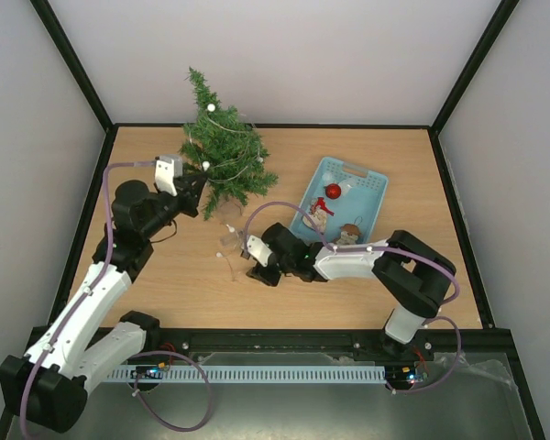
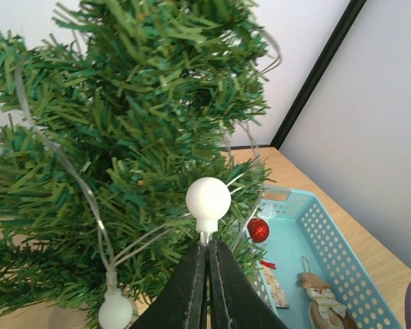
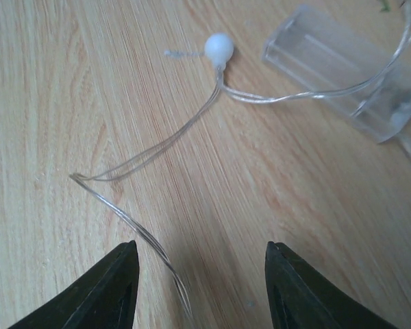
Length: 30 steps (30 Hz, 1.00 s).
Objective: Decorate the small christmas tree
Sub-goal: Wrap the decoration item around the Christmas tree.
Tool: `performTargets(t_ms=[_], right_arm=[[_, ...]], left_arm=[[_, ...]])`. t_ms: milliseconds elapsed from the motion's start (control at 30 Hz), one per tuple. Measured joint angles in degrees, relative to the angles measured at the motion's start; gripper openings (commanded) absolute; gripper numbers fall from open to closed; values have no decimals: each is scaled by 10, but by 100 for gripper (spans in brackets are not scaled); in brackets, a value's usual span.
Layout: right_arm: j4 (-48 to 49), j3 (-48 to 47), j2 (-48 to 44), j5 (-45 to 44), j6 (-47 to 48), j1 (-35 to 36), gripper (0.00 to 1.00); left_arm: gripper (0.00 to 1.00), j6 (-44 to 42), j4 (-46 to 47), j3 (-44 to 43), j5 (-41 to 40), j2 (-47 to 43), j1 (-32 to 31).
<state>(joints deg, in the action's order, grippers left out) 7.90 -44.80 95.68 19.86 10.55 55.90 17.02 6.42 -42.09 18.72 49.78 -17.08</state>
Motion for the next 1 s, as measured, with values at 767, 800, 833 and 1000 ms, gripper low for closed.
performTargets(t_ms=[767, 800, 833, 1000], right_arm=[[-128, -59, -270, -31, -72, 16, 2], [-129, -64, -289, -30, -76, 16, 2], [-129, -73, -311, -29, -83, 16, 2], [-131, -126, -344, -23, -94, 16, 2]], left_arm=[[2, 51, -10, 11, -2, 28, 74], [2, 55, -10, 15, -3, 27, 74], [2, 60, -10, 20, -5, 24, 75], [16, 90, -12, 47, -13, 13, 75]])
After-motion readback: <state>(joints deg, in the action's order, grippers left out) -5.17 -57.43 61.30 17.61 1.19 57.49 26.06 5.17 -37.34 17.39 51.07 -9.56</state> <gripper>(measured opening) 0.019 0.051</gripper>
